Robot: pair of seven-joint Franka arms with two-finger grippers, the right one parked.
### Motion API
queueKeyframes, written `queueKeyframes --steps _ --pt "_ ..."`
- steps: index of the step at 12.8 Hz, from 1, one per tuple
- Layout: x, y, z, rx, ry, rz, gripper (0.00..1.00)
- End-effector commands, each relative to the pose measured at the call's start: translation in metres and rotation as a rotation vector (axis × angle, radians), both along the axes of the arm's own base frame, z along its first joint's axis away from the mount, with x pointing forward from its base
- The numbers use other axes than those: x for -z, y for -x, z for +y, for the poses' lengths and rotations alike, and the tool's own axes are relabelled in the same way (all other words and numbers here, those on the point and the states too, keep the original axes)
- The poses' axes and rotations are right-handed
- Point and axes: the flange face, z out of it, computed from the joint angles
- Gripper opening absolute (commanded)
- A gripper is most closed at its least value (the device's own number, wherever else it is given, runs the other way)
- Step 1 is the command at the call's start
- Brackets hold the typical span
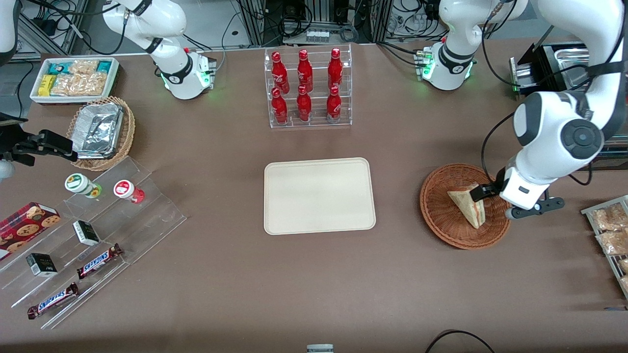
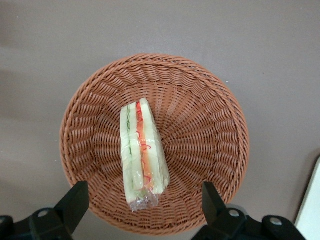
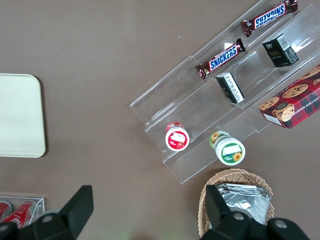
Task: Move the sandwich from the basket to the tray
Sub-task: 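Lower the open left gripper around the upright sandwich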
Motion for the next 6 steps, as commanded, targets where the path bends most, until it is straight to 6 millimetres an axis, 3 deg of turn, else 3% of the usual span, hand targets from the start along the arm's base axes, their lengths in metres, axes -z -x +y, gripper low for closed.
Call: queueKeyframes --steps 1,6 --pt "0.016 0.019 -0.001 -0.057 -0.004 -0.047 1.00" --pt "0.043 0.028 -0.001 -0.069 -0.003 -0.049 1.00"
